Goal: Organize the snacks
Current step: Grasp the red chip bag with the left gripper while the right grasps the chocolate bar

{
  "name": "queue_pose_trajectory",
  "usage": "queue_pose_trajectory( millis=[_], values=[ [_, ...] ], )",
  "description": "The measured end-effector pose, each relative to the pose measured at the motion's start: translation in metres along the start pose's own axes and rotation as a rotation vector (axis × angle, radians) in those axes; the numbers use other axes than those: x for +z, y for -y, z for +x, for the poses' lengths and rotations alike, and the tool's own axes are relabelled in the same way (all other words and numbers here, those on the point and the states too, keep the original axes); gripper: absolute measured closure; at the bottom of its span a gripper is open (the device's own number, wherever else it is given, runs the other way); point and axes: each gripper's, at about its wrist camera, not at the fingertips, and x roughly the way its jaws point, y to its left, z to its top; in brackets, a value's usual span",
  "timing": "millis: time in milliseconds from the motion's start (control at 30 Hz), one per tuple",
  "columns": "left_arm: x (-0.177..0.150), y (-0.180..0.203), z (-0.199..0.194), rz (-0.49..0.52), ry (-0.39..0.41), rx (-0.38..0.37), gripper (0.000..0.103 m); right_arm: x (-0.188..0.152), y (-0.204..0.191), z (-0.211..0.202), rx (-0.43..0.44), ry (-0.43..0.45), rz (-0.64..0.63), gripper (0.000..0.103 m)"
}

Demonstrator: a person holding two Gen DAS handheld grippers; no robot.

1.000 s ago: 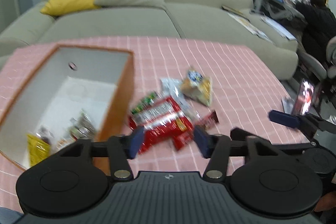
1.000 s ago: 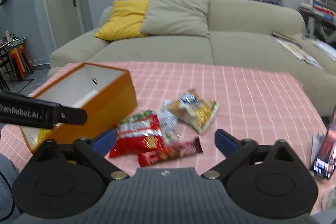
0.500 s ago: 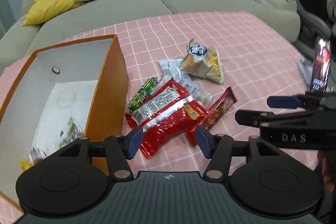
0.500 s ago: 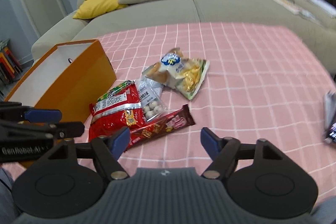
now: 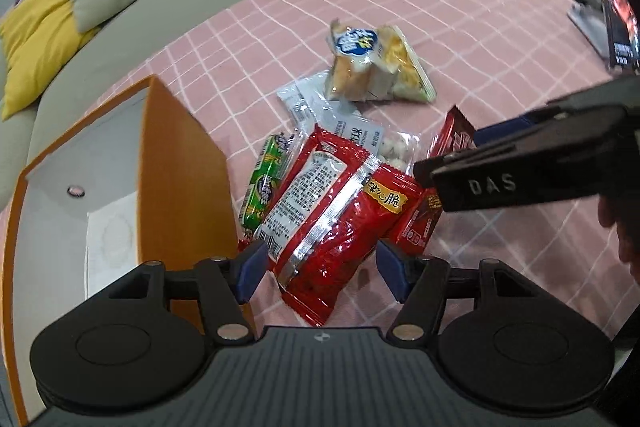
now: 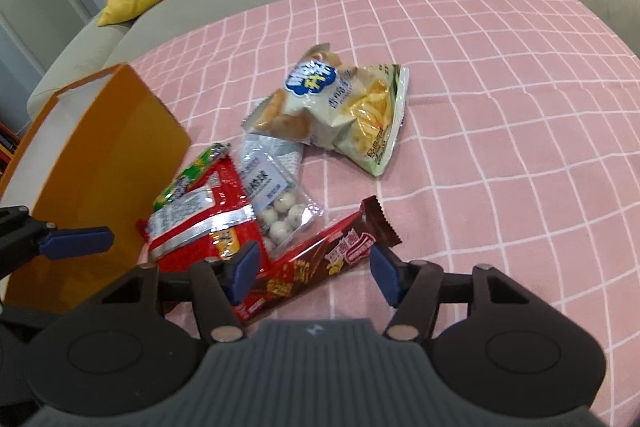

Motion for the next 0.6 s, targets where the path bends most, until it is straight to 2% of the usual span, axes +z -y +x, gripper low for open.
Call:
queue_pose_trajectory(
  millis=[133, 200, 267, 433, 600],
  values=[
    [0.006, 0.0, 0.006, 0.046, -0.016, 0.004, 0.026, 0.003, 0.004, 0.012, 0.002, -0.025, 0.019, 0.048],
    [0.01, 0.002, 0.01, 0.071, -0.022, 0.002, 0.024, 0.005, 0.004, 0.015, 0.001, -0.031, 0.002, 0.055],
    [0.013, 0.005, 0.014, 0.105, -0.029, 0.001, 0.023, 0.006, 0.002, 0.016, -0.007, -0.039, -0.036, 0.07],
    [0.017, 0.015, 0.028, 0.202, -0.071, -0.008, 0.021, 0.004, 0.012, 0.009, -0.023, -0.058, -0.091, 0.08],
    [0.016, 0.021, 0.042, 0.277, -0.097, -0.021, 0.015, 0.0, 0.022, -0.001, -0.013, -0.069, -0.118, 0.081]
  ],
)
